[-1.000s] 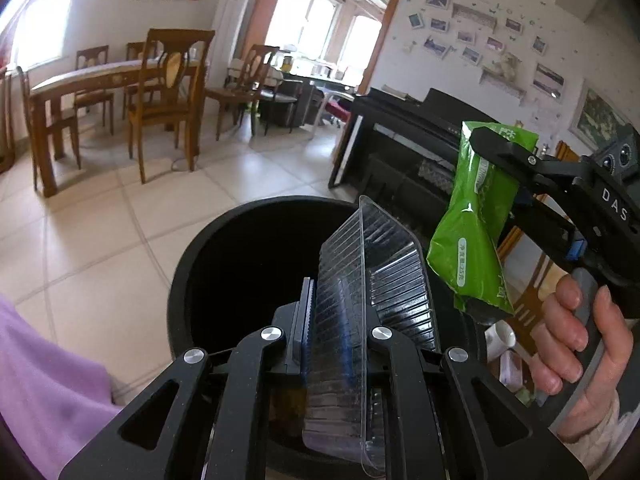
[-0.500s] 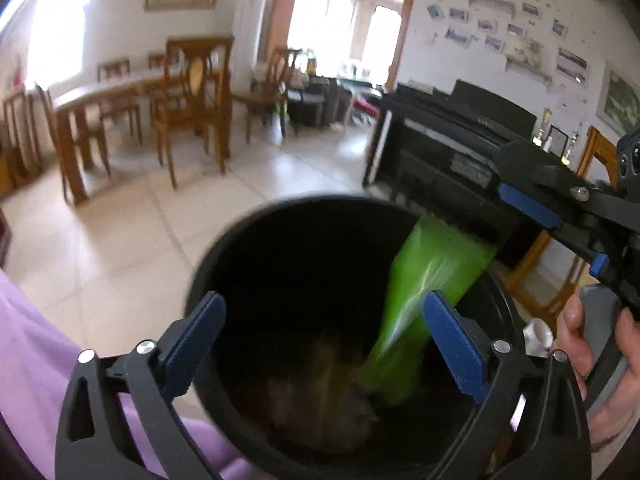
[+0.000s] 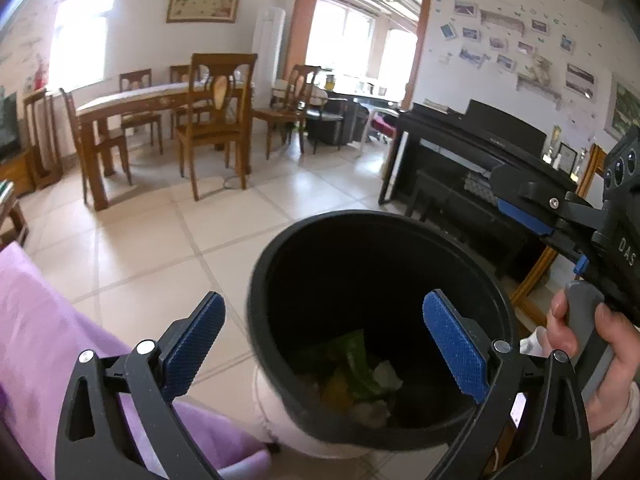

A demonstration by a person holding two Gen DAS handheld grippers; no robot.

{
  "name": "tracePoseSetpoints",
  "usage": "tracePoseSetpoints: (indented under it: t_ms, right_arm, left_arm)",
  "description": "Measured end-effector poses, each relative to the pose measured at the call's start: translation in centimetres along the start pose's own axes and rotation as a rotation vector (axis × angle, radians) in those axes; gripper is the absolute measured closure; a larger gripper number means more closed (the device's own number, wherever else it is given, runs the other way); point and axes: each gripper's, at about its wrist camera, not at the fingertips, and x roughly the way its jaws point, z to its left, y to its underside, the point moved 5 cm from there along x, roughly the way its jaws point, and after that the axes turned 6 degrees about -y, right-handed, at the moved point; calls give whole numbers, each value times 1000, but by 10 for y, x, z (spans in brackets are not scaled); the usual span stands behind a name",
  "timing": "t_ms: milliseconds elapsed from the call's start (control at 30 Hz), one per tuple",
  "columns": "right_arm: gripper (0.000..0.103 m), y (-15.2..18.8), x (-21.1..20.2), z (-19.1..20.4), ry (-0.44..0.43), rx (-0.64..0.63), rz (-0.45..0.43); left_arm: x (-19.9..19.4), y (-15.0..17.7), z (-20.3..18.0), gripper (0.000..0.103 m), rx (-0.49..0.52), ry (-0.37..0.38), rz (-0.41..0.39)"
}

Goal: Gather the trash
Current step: 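Carry both items over the black bin and open both tools to drop them, then move both open tools back from the bin to the table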

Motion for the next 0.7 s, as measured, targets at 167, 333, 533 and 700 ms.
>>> tracePoseSetpoints:
  t_ms: [167,333,533,700]
  right_arm:
    - [5,7,6,21,-26,-27,48]
    - [5,22,20,53,-75,-45,133]
    - [5,42,38,109,-186,-103,241]
    - [5,61,55,163,-306,-167,335]
  left_arm:
    - [-38,14,30,5,-26,-51,-25]
    - [-87,27,79,5,-93,-125,-39]
    - [-159,57,153,5,-139,-247,-67]
    - [-217,96,215,5,56,-371,19]
